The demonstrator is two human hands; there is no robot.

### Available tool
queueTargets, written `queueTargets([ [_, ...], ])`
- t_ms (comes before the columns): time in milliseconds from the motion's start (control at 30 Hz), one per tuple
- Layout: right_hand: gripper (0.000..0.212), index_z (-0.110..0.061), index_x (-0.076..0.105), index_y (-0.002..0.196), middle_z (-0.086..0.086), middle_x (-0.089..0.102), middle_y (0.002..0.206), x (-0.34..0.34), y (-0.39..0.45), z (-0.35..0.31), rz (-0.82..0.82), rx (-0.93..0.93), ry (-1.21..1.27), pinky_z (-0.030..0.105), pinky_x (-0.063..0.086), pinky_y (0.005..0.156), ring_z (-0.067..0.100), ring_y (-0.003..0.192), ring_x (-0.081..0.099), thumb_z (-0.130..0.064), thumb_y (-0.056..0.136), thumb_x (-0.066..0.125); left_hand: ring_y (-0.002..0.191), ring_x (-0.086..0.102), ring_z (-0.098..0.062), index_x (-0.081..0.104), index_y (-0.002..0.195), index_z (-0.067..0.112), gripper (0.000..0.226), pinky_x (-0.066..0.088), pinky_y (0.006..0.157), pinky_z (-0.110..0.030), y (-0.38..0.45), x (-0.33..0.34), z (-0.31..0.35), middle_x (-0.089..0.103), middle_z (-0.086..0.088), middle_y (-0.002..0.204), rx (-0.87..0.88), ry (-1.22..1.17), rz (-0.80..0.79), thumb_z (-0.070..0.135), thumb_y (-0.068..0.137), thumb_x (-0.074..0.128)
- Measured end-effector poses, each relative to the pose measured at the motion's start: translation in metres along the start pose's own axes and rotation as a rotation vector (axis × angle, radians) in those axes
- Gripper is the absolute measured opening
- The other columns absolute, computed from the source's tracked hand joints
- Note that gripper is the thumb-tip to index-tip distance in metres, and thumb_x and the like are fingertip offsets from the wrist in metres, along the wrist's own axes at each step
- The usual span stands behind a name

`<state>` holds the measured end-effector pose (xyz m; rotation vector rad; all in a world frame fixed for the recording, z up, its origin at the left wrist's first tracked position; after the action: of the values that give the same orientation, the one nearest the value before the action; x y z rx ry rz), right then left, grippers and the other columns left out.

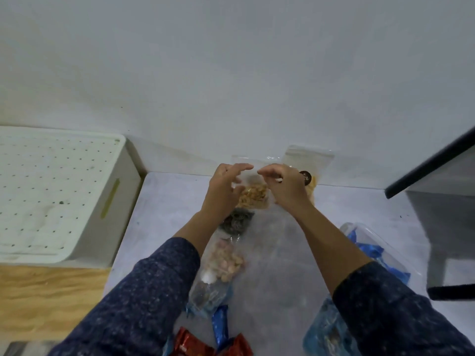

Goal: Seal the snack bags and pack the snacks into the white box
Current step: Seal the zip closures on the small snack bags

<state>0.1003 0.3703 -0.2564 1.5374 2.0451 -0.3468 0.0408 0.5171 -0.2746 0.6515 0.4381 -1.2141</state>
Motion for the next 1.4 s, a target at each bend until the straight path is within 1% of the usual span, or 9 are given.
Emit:
queueTargets([
  [167, 0.020, -0.017, 0.072, 0.097, -0.001, 0.070, 0.099, 0.009, 0.020, 0.026, -0.016, 0.050, 0.018, 0.003, 0.043, 0.074, 0.007, 0.086, 0.062, -0.006, 0.087, 0.059, 0.081, 0.057, -0.009, 0.061, 0.118, 0.026, 0.052, 0.045, 0.075, -0.011, 0.016, 0.020, -0.011, 0.052, -0.006, 0.102, -0.059, -0.010, 0.004, -0.005, 0.076, 0.067],
  [367, 0.022, -0.010, 0.070, 0.102, 0.003, 0.069, 0.104, 0.016, 0.026, 0.040, -0.058, 0.072, 0.055, 0.016, 0.046, 0.080, 0.009, 0.091, 0.057, -0.002, 0.089, 0.054, 0.084, 0.057, -0.008, 0.058, 0.121, 0.026, 0.054, 0.039, 0.073, 0.000, 0.025, 0.035, -0.027, 0.051, -0.008, 0.109, -0.116, 0.028, -0.055, -0.006, 0.078, 0.063],
  [500, 0.026, -0.014, 0.067, 0.108, 0.010, 0.058, 0.117, 0.017, 0.021, 0.045, -0.072, 0.043, 0.006, 0.018, 0.046, 0.082, 0.017, 0.103, 0.056, -0.003, 0.087, 0.056, 0.103, 0.055, -0.014, 0.053, 0.129, 0.029, 0.061, 0.046, 0.089, -0.019, 0.019, 0.035, -0.035, 0.048, -0.006, 0.119, -0.148, 0.023, -0.110, -0.003, 0.078, 0.064],
  [567, 0.028, -0.014, 0.065, 0.110, 0.013, 0.048, 0.128, 0.016, 0.016, 0.045, -0.038, 0.025, -0.030, 0.023, 0.042, 0.094, 0.022, 0.120, 0.049, -0.004, 0.085, 0.059, 0.116, 0.049, -0.020, 0.051, 0.131, 0.030, 0.060, 0.044, 0.097, -0.027, 0.014, 0.033, -0.039, 0.046, -0.007, 0.127, -0.177, 0.055, -0.131, 0.003, 0.080, 0.067],
  [700, 0.037, -0.012, 0.062, 0.116, 0.014, 0.039, 0.140, 0.016, -0.008, 0.038, 0.067, 0.037, -0.100, 0.010, 0.019, 0.100, 0.021, 0.132, 0.037, -0.002, 0.081, 0.061, 0.122, 0.045, -0.024, 0.051, 0.131, 0.028, 0.055, 0.034, 0.095, -0.014, -0.006, 0.018, -0.047, 0.047, -0.011, 0.132, -0.220, 0.106, -0.148, 0.009, 0.082, 0.067],
  [867, 0.047, -0.013, 0.060, 0.120, 0.014, 0.044, 0.133, 0.049, -0.061, 0.031, -0.085, -0.008, -0.082, 0.002, 0.019, 0.098, 0.021, 0.127, 0.040, -0.005, 0.075, 0.068, 0.119, 0.048, -0.025, 0.053, 0.130, 0.024, 0.048, 0.039, 0.101, -0.029, -0.055, -0.007, -0.060, 0.052, -0.010, 0.127, -0.261, 0.127, -0.184, 0.016, 0.085, 0.066],
  [1000, 0.044, -0.015, 0.062, 0.117, 0.012, 0.044, 0.130, 0.080, -0.108, 0.028, -0.198, 0.041, -0.021, 0.006, 0.028, 0.096, 0.004, 0.114, 0.040, -0.016, 0.075, 0.074, 0.118, 0.051, -0.023, 0.056, 0.128, 0.023, 0.043, 0.033, 0.091, -0.014, -0.086, -0.019, -0.074, 0.057, -0.008, 0.125, -0.301, 0.163, -0.259, 0.024, 0.086, 0.065],
  [1200, 0.043, -0.013, 0.064, 0.116, 0.011, 0.045, 0.131, 0.098, -0.141, 0.020, -0.205, 0.081, -0.093, 0.012, 0.033, 0.092, 0.019, 0.116, 0.051, -0.016, 0.074, 0.075, 0.106, 0.059, -0.020, 0.060, 0.120, 0.033, 0.029, 0.036, 0.091, -0.022, -0.112, -0.033, -0.082, 0.057, -0.005, 0.126, -0.368, 0.158, -0.356, 0.032, 0.091, 0.056],
  [1400, 0.034, -0.018, 0.066, 0.111, 0.005, 0.052, 0.119, 0.099, -0.159, 0.000, -0.134, 0.155, -0.059, -0.003, 0.031, 0.078, 0.007, 0.101, 0.050, -0.031, 0.080, 0.071, 0.080, 0.056, -0.002, 0.070, 0.105, 0.027, 0.024, 0.036, 0.068, -0.005, -0.116, -0.053, -0.063, 0.066, 0.003, 0.111, -0.365, 0.017, -0.260, 0.037, 0.084, 0.065],
])
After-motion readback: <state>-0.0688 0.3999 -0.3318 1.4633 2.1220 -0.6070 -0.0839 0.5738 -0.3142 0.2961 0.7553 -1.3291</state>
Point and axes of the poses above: each hand's wrist, its own y-axis towards the middle knuckle, its own x-axis out of the palm, z = x × y, the point moved 2 cm from there along y, towards the middle knuckle
